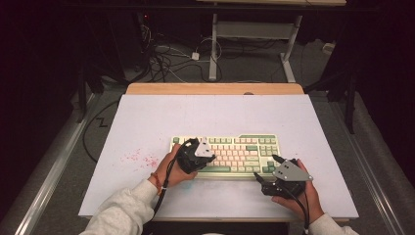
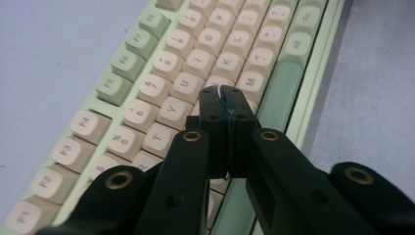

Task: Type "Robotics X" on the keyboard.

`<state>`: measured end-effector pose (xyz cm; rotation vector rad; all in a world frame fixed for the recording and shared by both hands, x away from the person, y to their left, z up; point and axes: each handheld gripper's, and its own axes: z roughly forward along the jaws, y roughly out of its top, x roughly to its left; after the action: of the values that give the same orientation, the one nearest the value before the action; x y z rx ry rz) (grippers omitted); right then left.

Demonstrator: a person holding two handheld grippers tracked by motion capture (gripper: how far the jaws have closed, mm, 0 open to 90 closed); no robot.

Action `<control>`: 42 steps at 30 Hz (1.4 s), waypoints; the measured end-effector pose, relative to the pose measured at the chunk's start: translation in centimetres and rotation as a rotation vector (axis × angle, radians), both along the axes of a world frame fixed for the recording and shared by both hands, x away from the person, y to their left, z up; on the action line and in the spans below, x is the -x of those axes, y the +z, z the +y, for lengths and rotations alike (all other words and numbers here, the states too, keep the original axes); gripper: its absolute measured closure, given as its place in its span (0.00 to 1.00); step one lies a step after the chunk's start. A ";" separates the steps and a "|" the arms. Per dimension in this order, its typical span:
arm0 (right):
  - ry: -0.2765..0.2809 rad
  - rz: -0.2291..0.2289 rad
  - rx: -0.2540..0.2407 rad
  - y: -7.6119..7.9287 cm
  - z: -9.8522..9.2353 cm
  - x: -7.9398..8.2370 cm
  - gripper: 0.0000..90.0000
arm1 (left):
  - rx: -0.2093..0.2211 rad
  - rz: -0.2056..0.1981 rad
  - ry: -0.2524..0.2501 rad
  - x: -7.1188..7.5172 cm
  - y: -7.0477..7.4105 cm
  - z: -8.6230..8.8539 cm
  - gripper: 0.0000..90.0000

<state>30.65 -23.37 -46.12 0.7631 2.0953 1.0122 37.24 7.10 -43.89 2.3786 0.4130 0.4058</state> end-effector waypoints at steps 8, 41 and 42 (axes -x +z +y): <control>-0.007 -0.004 -0.008 0.1 -0.2 -0.1 0.21 | 0.022 -0.055 0.020 0.4 0.7 0.9 0.84; 0.107 0.040 -0.038 0.1 0.4 0.1 0.45 | 0.088 -0.245 0.218 4.6 -0.6 8.9 0.21; 0.110 0.047 -0.038 0.2 0.5 0.0 0.50 | 0.085 -0.238 0.221 4.7 -0.7 9.1 0.22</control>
<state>30.60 -22.89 -45.90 0.7021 2.1843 1.1055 32.55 16.23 -44.63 2.1772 0.5721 0.7488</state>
